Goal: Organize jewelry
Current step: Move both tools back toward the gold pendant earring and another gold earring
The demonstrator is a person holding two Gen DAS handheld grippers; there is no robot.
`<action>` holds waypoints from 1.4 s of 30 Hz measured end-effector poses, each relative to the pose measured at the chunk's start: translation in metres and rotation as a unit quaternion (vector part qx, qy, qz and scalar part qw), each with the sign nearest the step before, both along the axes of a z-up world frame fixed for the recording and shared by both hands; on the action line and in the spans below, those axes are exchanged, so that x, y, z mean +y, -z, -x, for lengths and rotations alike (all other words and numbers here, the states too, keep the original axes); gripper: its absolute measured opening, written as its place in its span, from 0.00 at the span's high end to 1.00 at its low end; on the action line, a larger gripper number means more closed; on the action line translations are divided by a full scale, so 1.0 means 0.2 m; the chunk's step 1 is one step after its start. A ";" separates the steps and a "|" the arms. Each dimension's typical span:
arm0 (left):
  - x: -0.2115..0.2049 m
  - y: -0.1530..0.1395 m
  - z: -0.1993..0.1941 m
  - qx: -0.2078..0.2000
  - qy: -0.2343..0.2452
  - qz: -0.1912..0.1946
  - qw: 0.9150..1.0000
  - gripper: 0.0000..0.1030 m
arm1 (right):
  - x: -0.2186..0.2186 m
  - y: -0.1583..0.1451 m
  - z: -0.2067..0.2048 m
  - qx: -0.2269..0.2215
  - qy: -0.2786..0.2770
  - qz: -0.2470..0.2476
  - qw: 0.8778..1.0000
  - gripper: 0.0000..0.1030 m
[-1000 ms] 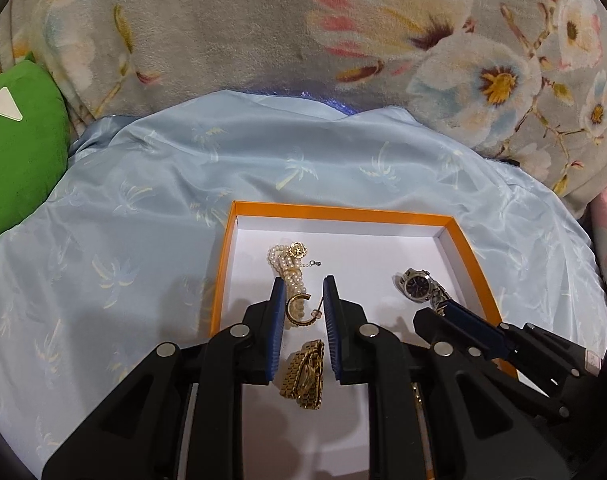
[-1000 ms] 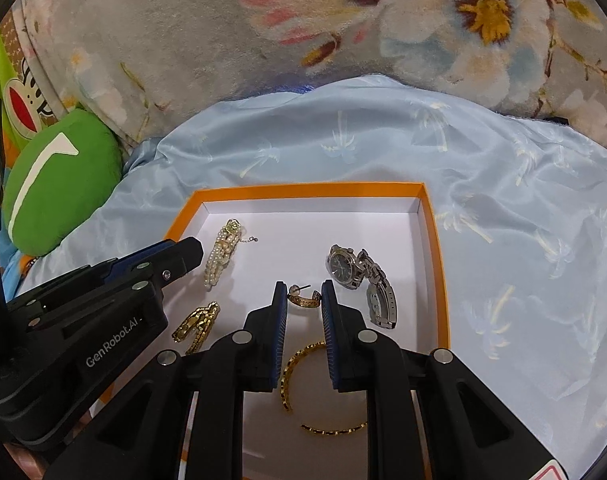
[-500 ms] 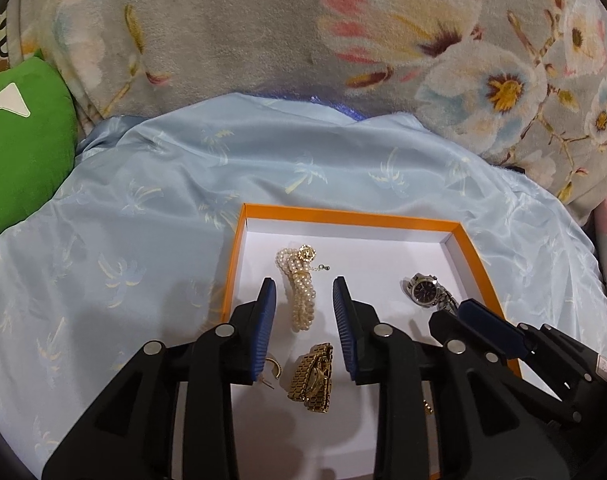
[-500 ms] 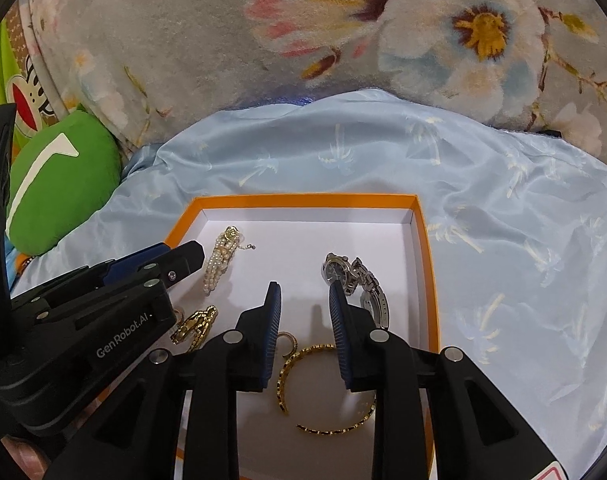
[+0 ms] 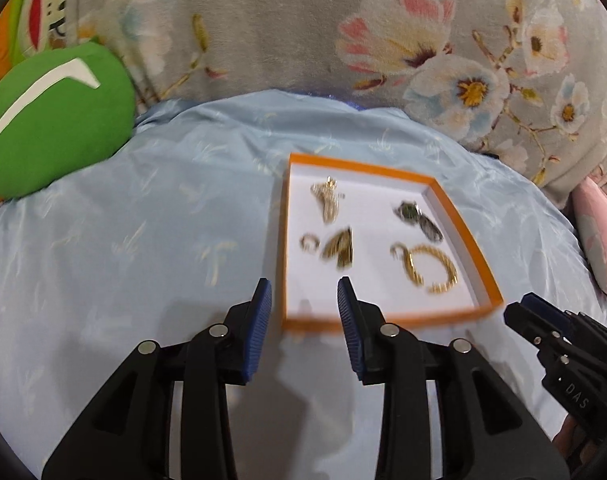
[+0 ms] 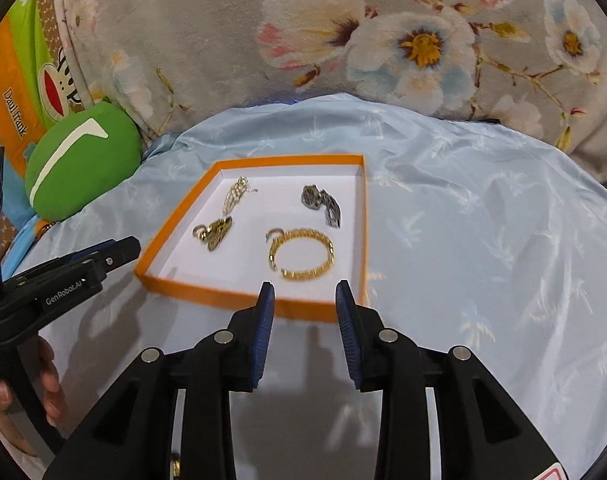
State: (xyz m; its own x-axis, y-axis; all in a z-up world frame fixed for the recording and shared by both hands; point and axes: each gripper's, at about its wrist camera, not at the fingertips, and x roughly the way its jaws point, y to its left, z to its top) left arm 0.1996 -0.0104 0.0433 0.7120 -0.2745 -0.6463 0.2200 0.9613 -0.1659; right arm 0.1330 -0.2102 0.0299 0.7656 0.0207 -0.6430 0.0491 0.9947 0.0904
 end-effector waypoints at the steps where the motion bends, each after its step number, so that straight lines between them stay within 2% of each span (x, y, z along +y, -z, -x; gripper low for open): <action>1: 0.01 0.01 0.06 -0.001 -0.002 -0.002 1.000 0.68 | 0.00 0.01 0.06 0.003 0.001 -0.003 1.000 0.70; 4: 0.05 0.03 0.24 -0.005 -0.009 -0.015 1.000 0.67 | 0.00 0.06 0.23 0.014 0.005 -0.016 1.000 0.70; 7: 0.08 0.07 0.37 0.007 -0.009 -0.012 1.000 0.67 | 0.03 0.10 0.37 0.019 0.011 -0.008 1.000 0.70; 15: 0.13 0.14 0.60 0.022 -0.011 -0.015 1.000 0.66 | 0.07 0.18 0.58 0.041 0.011 -0.028 0.999 0.70; 19: 0.14 0.15 0.67 0.022 -0.006 -0.015 1.000 0.65 | 0.07 0.19 0.62 0.043 0.015 -0.038 0.998 0.70; 22: 0.14 0.15 0.70 0.018 -0.007 -0.019 1.000 0.55 | 0.07 0.19 0.63 0.046 0.017 -0.038 0.998 0.70; 34: 0.15 0.16 0.72 0.025 -0.009 -0.023 0.999 0.55 | 0.05 0.23 0.58 0.069 0.030 -0.049 0.996 0.70; 40: 0.14 0.17 0.72 0.031 0.000 -0.026 0.999 0.55 | 0.09 0.23 0.56 0.075 0.036 -0.027 0.996 0.72; 42: 0.13 0.18 0.72 0.038 0.005 -0.029 0.999 0.55 | 0.09 0.23 0.56 0.076 0.038 -0.020 0.996 0.76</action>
